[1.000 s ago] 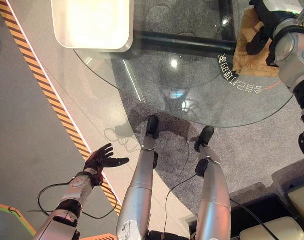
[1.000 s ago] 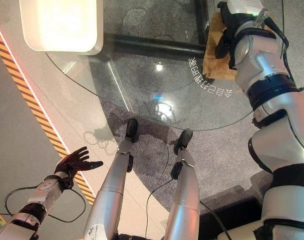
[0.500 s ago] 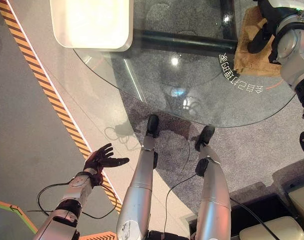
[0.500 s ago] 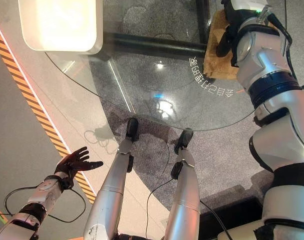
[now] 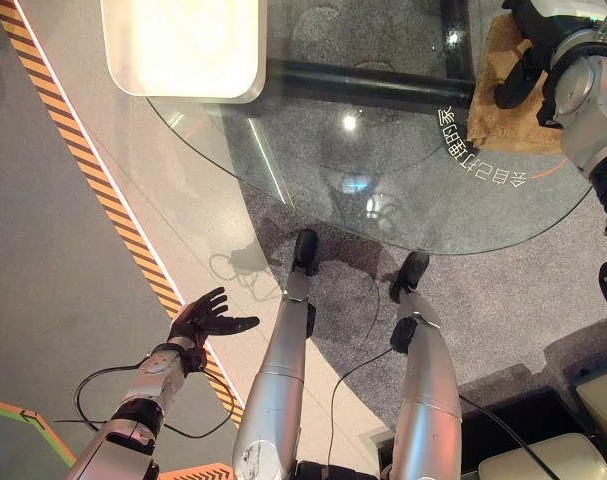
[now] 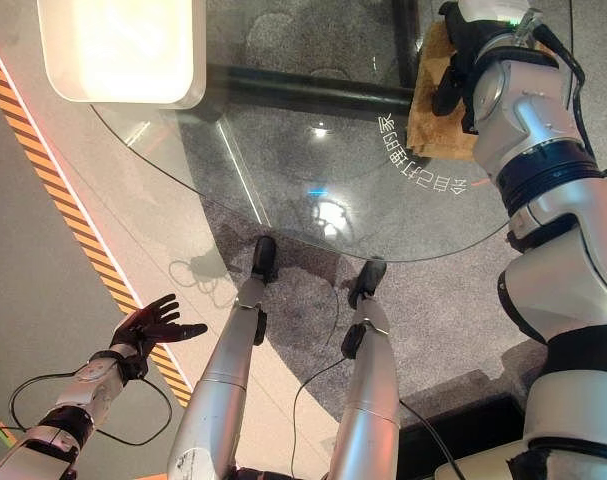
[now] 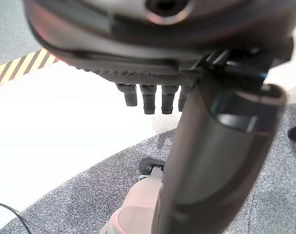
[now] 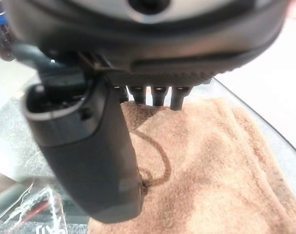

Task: Wipe the table with a cloth and put it in the basket.

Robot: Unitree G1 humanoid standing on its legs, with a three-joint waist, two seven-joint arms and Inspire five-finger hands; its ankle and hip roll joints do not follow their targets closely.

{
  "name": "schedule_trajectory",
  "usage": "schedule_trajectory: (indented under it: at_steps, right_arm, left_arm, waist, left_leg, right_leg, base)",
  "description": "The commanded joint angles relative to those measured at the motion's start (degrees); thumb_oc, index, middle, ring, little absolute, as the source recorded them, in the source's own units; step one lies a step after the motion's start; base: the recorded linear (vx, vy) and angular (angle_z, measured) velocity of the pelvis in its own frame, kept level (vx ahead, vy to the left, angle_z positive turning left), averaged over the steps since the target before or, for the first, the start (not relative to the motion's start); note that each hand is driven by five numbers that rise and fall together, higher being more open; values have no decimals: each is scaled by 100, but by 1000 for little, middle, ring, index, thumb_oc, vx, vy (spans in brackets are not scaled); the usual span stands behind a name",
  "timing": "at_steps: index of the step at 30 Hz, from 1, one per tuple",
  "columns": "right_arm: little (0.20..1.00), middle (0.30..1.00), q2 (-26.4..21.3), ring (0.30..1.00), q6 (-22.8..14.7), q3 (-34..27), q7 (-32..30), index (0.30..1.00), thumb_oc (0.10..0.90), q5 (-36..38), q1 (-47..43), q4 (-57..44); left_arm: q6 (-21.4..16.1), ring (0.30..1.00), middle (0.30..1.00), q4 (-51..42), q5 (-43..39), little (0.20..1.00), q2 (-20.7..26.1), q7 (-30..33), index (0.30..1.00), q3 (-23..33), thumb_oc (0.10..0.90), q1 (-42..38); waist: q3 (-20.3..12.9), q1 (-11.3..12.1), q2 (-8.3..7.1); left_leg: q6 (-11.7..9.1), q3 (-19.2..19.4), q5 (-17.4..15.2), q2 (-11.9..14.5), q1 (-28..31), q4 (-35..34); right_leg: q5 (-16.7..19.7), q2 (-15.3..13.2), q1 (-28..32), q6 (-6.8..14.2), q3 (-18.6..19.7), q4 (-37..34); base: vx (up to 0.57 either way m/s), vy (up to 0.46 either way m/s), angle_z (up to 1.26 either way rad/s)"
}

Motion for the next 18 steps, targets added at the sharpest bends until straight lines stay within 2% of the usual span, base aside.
schedule_trajectory:
  at_steps: [1, 18]
  right_arm:
    - [200, 300, -405, 300, 115, 414, 13, 300, 100, -169, -451, -11]
    - [200, 300, -436, 300, 142, 427, 12, 300, 100, -200, -478, -18]
  left_arm:
    - [21, 900, 900, -65, -121, 900, 342, -64, 900, -6, 800, 561]
    - [-4, 900, 900, -90, -116, 900, 331, -40, 900, -14, 800, 593]
  waist:
    - [-107, -31, 225]
    - [-107, -36, 237]
  left_leg:
    - [324, 98, 113, -202, 45, -175]
    - [316, 132, 127, -192, 112, -251]
  right_leg:
    - [-220, 157, 196, -113, -411, -6]
    - [-192, 145, 235, -104, -432, -73]
  base:
    - [0, 0, 0]
    - [0, 0, 0]
